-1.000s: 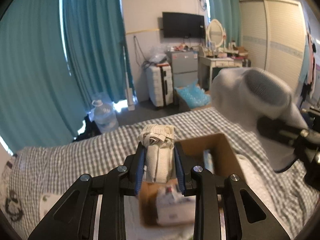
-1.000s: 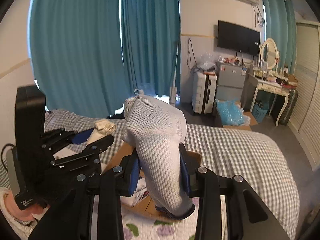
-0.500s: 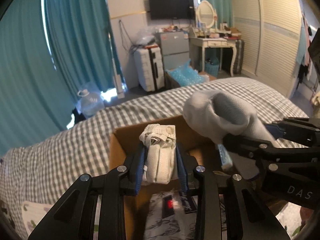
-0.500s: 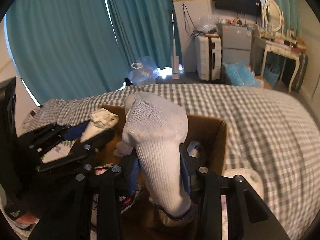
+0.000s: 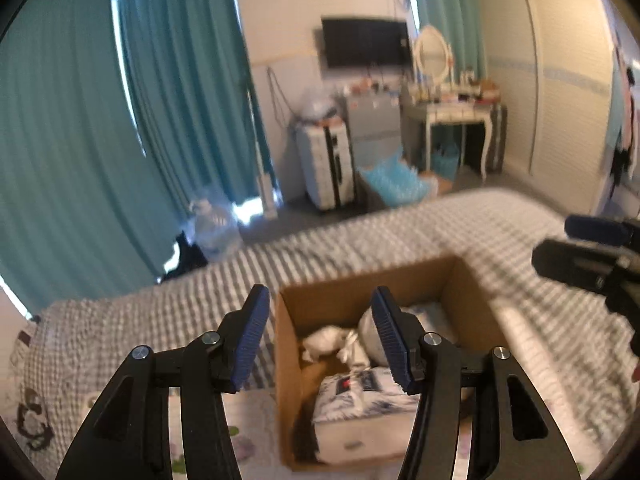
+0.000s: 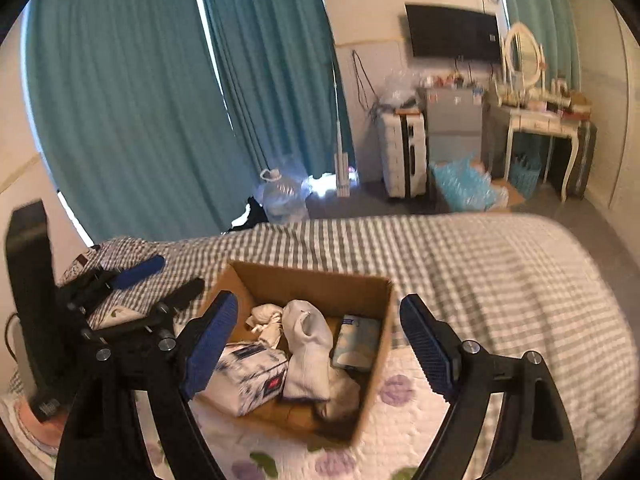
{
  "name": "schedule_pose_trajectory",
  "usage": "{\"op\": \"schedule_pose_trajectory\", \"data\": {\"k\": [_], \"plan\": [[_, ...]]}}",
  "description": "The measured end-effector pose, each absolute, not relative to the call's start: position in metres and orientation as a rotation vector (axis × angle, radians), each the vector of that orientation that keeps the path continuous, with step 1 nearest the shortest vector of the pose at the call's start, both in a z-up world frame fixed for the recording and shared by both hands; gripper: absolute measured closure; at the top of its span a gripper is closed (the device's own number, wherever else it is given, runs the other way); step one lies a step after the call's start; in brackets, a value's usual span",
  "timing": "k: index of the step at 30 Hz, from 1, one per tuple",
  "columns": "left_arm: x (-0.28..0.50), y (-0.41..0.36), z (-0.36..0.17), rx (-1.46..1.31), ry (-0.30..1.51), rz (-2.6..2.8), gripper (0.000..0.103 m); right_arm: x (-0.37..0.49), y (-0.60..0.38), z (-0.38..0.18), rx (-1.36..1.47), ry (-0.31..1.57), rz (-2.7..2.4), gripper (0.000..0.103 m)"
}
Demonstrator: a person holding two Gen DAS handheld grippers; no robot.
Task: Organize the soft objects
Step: 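Open both tools to drop the sock and fabric into the box, then lift both tools away from the box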
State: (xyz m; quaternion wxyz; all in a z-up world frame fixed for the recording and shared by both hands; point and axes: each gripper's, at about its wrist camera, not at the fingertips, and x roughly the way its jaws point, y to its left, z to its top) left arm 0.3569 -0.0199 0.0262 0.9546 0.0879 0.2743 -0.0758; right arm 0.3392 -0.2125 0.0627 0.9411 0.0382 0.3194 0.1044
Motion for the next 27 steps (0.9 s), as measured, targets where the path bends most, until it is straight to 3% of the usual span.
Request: {"op": "schedule_pose_trajectory", "data": {"k": [5,6,7,8,14,20,27], "plan": [[0.286,-0.022,0.113,0.133,0.459,-0.2,0.047,0.269,-0.216,0.141,0.027,0.555,0.184,0.019],[0.273,-0.022,0.127,0.136,0.442,-0.206,0.041,0.255,-0.218,0.155,0.034,0.539,0.182,0.018],[0.259,-0.021,0.141,0.137,0.422,-0.203,0.024,0.239,-0.219,0.17,0.039,0.531,0.173,0.017],[0.24,-0.019,0.157,0.131,0.384,-0.188,0.016,0.223,-0.219,0.185,0.038,0.519,0.163,0.014],[0.166,-0.007,0.2,0.105,0.3,-0.15,0.015,0.141,-0.212,0.238,-0.008,0.445,0.144,0.006],[0.129,0.001,0.174,0.129,0.328,-0.179,0.015,0.097,-0.197,0.222,-0.065,0.461,0.131,0.006],[0.117,0.003,0.089,0.134,0.44,-0.177,0.015,0.092,-0.19,0.135,-0.074,0.568,0.136,0.006]]}}
